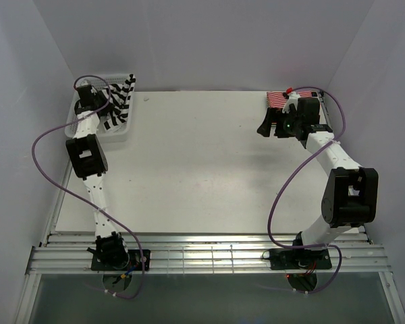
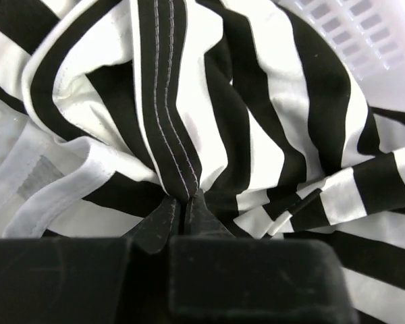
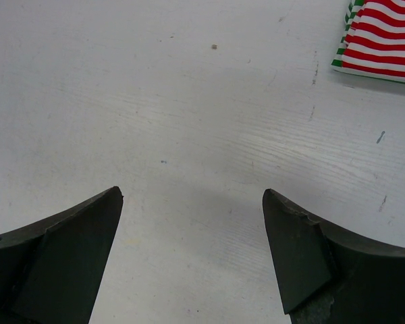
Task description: Fold and stack the tank tops
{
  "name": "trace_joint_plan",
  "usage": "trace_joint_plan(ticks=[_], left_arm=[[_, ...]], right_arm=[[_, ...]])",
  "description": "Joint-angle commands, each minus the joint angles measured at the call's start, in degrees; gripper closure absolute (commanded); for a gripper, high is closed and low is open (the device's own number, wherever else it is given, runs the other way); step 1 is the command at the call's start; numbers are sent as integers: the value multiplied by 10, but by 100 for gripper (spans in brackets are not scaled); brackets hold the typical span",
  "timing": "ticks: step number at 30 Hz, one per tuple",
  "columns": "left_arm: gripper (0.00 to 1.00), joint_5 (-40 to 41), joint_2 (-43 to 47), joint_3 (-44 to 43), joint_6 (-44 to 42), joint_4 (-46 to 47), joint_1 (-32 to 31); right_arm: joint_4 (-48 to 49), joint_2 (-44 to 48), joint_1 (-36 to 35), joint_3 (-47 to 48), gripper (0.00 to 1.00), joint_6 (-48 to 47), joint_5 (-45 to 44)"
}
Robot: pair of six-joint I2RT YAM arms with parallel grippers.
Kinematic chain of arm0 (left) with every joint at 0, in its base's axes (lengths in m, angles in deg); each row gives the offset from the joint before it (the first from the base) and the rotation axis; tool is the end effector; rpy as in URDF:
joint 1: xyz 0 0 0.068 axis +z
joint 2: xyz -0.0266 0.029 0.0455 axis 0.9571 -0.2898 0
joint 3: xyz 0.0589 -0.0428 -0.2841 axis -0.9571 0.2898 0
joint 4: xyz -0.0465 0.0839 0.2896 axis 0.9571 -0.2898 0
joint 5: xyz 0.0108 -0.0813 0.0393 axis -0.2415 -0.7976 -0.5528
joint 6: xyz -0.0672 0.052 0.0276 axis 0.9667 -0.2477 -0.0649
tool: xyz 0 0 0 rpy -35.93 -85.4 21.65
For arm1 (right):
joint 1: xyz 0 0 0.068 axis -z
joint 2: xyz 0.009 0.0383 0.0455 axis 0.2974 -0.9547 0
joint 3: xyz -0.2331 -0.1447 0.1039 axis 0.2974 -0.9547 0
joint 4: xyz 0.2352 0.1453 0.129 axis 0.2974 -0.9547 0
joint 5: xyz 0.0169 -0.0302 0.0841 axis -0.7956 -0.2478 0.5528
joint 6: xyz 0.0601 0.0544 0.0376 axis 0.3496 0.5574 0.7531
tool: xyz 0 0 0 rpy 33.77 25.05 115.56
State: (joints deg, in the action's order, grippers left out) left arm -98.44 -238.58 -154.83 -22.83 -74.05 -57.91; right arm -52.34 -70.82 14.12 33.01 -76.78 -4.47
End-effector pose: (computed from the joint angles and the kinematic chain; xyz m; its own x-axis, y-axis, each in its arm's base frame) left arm 0.6757 0.1657 0.1210 -0.4262 -0.6339 -0.6454 -0.3452 0.7734 -0.5316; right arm 0.4428 0.0530 0.2539 -0.5874 0.0652 -0.8066 -0.2881 0.9146 0.2837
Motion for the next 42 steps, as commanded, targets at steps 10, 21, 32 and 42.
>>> trace_joint_plan(ticks=[10, 21, 32, 42], left_arm=[[100, 35, 178, 8, 34, 77, -4], [100, -61, 401, 75, 71, 111, -27], [100, -120, 590, 248, 40, 94, -234], [2, -117, 589, 510, 45, -2, -252]], right_arm=[[-13, 55, -2, -1, 10, -29, -21], [9, 144, -1, -29, 10, 4, 2], [-13, 278, 0, -92, 10, 82, -43], [-204, 329, 1, -98, 10, 100, -95]])
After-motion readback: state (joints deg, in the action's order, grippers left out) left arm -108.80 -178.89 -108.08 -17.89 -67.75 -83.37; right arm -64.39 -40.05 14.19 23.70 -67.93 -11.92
